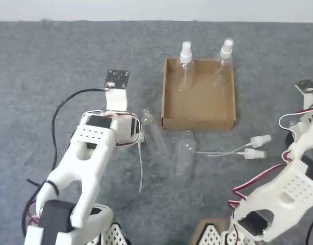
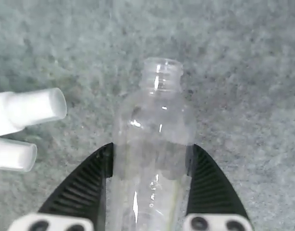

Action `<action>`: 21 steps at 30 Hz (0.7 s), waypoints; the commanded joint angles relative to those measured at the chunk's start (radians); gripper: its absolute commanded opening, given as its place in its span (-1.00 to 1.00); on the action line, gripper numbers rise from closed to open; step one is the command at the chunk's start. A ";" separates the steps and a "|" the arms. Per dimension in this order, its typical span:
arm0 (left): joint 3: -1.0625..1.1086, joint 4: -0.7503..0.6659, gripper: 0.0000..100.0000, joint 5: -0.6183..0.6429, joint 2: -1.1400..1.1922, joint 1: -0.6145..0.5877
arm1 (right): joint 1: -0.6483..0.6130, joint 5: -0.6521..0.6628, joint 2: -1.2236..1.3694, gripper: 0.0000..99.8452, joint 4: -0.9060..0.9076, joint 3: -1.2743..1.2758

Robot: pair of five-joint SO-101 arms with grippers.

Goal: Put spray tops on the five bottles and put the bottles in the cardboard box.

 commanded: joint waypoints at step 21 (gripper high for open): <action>-0.168 -0.021 -0.73 -0.011 0.287 -0.006 | -0.010 -0.005 0.002 -0.79 -0.013 -0.041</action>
